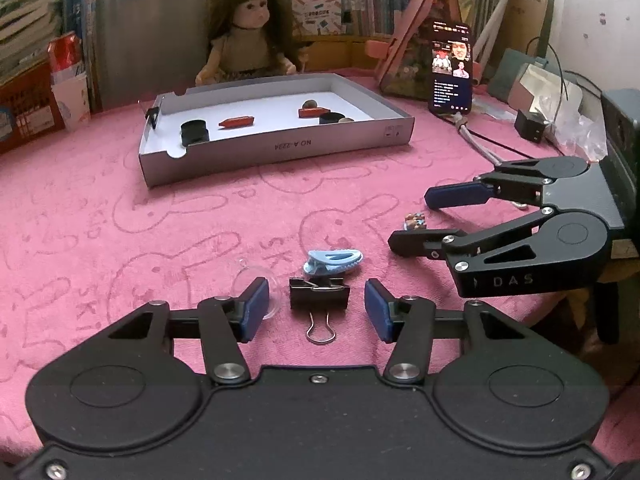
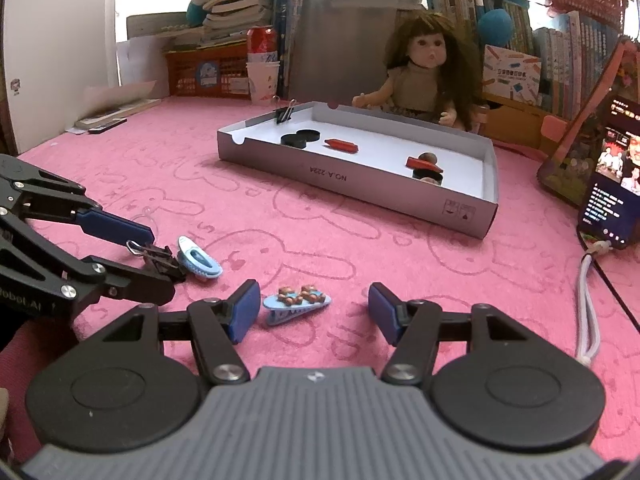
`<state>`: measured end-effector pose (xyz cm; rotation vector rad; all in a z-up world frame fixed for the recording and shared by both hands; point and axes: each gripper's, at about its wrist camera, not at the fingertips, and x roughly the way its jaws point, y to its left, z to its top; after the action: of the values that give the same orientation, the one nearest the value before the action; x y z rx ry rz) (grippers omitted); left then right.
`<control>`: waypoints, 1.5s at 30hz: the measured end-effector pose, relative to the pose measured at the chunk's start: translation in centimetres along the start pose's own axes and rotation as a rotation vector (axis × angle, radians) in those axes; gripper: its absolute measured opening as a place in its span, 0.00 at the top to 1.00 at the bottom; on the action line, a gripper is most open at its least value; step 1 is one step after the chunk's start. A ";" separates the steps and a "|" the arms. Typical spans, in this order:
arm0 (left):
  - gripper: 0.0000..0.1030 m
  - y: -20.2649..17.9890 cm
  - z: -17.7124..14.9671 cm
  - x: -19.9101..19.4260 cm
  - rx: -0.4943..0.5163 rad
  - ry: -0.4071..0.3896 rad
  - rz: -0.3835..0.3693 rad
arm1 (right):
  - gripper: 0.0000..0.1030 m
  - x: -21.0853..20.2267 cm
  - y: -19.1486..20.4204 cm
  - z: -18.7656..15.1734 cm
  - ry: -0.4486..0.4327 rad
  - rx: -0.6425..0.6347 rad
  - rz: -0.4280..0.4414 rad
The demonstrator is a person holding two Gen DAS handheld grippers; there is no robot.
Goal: Organize rigid objects
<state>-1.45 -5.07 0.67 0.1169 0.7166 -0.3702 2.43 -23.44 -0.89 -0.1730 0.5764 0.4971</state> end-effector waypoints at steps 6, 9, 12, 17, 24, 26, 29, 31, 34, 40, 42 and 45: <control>0.53 -0.3 -0.3 0.1 0.025 -0.012 0.010 | 0.33 -0.2 0.1 -0.4 -0.017 0.019 -0.013; 0.53 -0.4 -0.3 0.2 0.036 -0.016 0.015 | 0.38 -0.3 0.2 -0.4 -0.019 0.018 -0.010; 0.53 -0.5 -0.4 0.2 0.044 -0.017 0.016 | 0.42 -0.3 0.4 -0.5 -0.019 0.017 -0.007; 0.53 -0.7 -0.5 0.1 0.056 -0.019 0.018 | 0.44 -0.4 0.5 -0.5 -0.021 0.021 0.000; 0.53 -0.8 -0.5 0.1 0.062 -0.020 0.020 | 0.45 -0.4 0.7 -0.7 -0.028 0.022 0.007; 0.53 -0.8 -0.5 0.1 0.061 -0.020 0.020 | 0.45 -0.5 0.8 -0.7 -0.030 0.022 0.009; 0.60 -0.7 -0.5 0.1 0.043 -0.026 0.031 | 0.47 -0.6 0.9 -0.8 -0.032 0.021 0.016; 0.72 -0.5 -0.4 0.0 0.020 -0.035 0.039 | 0.52 -0.8 1.1 -0.9 -0.036 0.021 0.019; 0.72 -0.2 -0.2 -0.1 -0.009 -0.032 0.030 | 0.63 -1.0 1.4 -0.9 -0.039 0.013 0.025; 0.71 0.7 0.1 0.0 -0.008 -0.040 0.058 | 0.66 -1.4 1.8 -0.8 -0.048 0.000 -0.007; 0.70 1.3 0.2 0.1 -0.021 -0.039 0.076 | 0.66 -1.5 1.5 -0.7 -0.052 0.019 -0.027; 0.55 2.0 0.3 0.0 -0.030 -0.047 0.096 | 0.65 -1.6 1.1 -0.6 -0.055 0.039 -0.071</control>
<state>-0.54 -3.25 0.88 0.1136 0.6669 -0.2702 0.44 -23.32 -0.56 -0.1419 0.5238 0.4203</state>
